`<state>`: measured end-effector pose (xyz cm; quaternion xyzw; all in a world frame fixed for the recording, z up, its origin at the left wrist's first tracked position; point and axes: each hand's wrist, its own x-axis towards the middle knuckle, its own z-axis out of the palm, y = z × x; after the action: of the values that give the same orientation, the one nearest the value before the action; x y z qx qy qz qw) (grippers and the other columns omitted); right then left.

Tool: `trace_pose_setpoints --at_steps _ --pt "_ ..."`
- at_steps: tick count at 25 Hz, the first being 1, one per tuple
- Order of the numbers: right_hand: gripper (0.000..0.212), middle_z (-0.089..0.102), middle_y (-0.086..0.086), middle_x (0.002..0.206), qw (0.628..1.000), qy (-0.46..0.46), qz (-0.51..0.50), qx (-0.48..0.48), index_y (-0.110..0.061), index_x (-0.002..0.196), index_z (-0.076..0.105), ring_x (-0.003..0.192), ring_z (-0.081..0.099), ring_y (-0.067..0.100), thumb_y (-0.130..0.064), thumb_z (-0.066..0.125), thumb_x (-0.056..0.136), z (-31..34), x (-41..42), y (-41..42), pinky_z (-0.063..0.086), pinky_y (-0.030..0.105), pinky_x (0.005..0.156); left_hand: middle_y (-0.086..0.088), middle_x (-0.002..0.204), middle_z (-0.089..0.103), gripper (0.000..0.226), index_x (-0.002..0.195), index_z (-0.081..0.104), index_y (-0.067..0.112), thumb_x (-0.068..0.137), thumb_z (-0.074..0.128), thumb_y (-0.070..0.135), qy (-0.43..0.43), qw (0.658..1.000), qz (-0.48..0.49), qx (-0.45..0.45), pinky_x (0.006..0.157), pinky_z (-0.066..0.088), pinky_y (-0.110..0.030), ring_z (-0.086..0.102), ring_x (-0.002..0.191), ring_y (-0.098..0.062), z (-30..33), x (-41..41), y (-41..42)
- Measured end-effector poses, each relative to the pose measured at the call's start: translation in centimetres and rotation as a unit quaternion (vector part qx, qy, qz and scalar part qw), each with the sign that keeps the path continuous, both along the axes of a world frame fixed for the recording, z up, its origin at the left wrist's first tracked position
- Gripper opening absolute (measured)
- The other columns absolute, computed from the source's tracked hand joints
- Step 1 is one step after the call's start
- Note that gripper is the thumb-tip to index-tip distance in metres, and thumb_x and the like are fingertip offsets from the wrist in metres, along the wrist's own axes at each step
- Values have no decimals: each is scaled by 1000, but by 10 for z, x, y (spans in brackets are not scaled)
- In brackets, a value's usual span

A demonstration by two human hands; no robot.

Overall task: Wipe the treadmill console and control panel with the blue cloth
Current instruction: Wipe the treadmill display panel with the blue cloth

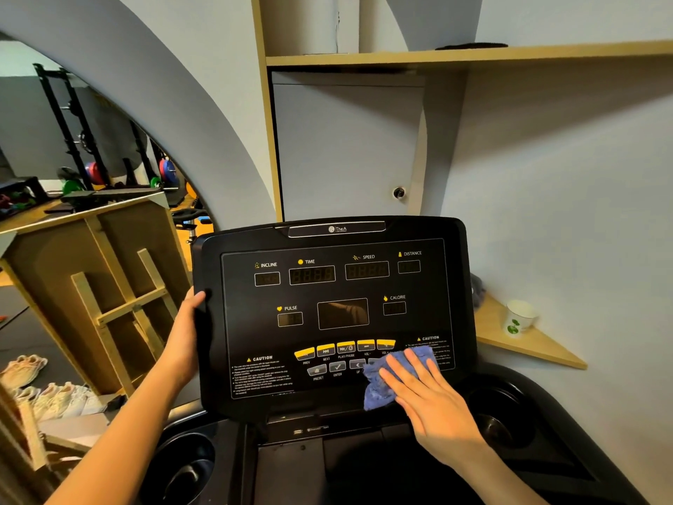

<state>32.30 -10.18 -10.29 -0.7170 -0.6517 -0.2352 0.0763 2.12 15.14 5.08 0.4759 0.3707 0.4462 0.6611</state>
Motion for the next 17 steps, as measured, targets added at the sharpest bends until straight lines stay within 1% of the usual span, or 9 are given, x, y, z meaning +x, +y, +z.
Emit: trace_pose_setpoints --at_steps 1,3,5,6,8,10,12,14,17 --pt "61 5 -4 168 1000 1 1 6 -23 154 34 154 3 22 -27 37 93 -1 1 1 6 42 122 2 115 64 34 133 51 30 103 38 36 -2 1000 -1 2 73 43 -33 61 103 -18 1 0 -1" --pt "70 -4 -5 168 1000 4 5 19 -25 159 16 154 1 21 -25 36 92 1 2 3 7 42 121 2 117 64 35 135 51 30 103 38 35 -2 1000 -1 9 75 44 -34 61 104 -18 0 1 0" --pt "78 -6 -5 168 999 6 14 29 -26 160 2 154 1 22 -25 37 90 6 4 6 8 42 121 1 118 64 37 137 50 28 103 38 34 -3 1000 -4 19 76 45 -34 61 106 -20 -1 0 1" --pt "80 -5 -6 168 999 9 17 34 -27 160 -1 154 2 22 -24 38 90 9 6 7 9 42 121 0 120 65 39 139 50 27 103 38 34 -3 1000 -8 23 77 45 -35 61 107 -21 -2 0 2" --pt "79 2 -7 168 998 29 16 48 -30 160 0 154 4 20 -23 38 91 16 8 11 11 42 121 -2 121 65 40 140 49 25 103 37 32 -3 1000 -9 26 77 46 -35 62 106 -21 -3 1 4" --pt "77 15 -6 166 997 44 9 59 -33 159 1 154 8 20 -23 37 92 25 11 16 13 42 120 0 121 65 38 139 49 27 103 38 32 -3 1000 -8 28 78 46 -36 61 107 -21 -5 0 5" --pt "74 25 -3 163 997 51 -1 62 -32 160 8 153 11 21 -23 36 91 36 15 24 13 43 121 1 124 63 40 141 48 30 102 39 33 -4 999 -8 33 82 47 -37 60 113 -22 -6 0 7" --pt "67 28 -2 163 996 59 -10 65 -28 157 20 154 11 22 -22 33 92 49 21 33 12 44 122 1 127 62 41 143 46 32 102 39 34 0 999 -7 37 84 46 -38 58 116 -23 -8 0 9" --pt "61 24 -3 164 994 73 -18 81 -26 156 25 154 9 23 -23 31 95 65 27 45 11 46 123 -1 129 63 39 140 49 34 101 40 34 1 999 -9 39 90 47 -43 59 117 -26 -11 0 13"
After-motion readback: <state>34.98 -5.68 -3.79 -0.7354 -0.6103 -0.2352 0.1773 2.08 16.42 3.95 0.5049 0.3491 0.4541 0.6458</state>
